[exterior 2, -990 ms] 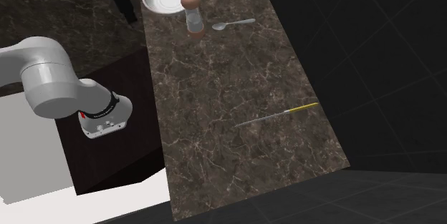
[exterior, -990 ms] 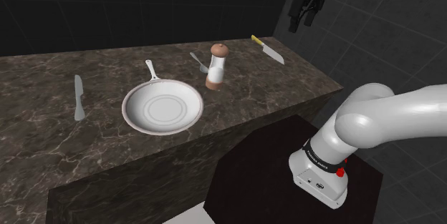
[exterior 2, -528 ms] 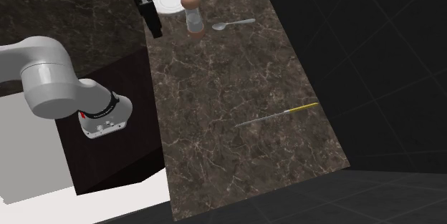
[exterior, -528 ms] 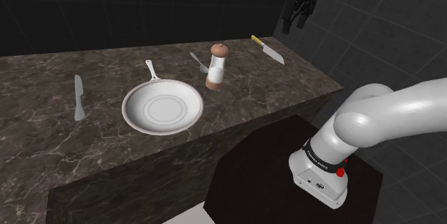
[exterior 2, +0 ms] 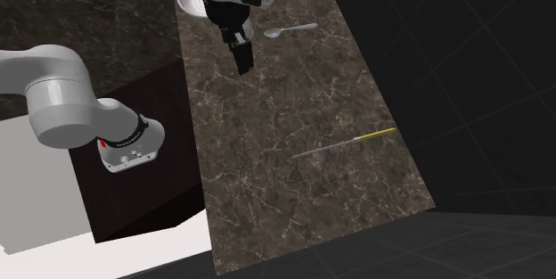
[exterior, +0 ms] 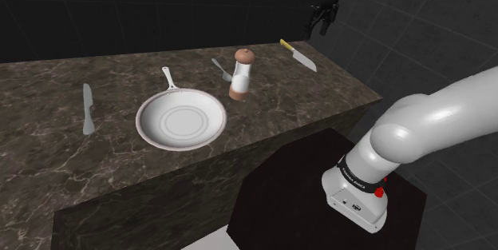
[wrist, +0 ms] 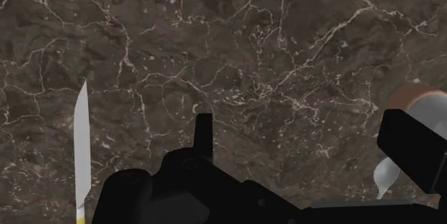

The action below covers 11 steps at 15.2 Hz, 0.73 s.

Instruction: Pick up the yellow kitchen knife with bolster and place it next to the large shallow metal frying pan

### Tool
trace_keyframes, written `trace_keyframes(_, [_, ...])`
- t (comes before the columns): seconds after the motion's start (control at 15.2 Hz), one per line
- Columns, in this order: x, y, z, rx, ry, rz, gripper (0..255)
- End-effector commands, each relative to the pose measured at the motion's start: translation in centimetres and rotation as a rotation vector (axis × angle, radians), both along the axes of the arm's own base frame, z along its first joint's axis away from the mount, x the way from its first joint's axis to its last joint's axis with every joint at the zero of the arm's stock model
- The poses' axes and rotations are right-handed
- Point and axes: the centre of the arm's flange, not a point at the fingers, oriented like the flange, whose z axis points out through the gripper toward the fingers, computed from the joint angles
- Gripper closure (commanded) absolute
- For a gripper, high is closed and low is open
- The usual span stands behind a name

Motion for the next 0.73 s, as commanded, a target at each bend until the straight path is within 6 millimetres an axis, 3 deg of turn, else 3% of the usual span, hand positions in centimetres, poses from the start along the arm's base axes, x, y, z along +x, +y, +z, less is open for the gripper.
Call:
trace_keyframes(0.0, [1.3, -2.2, -1.5, 0.004, 0.0, -0.013, 0])
trace_keyframes(0.66, [7.8, -12.3, -7.8, 0.031, 0.002, -0.077, 0])
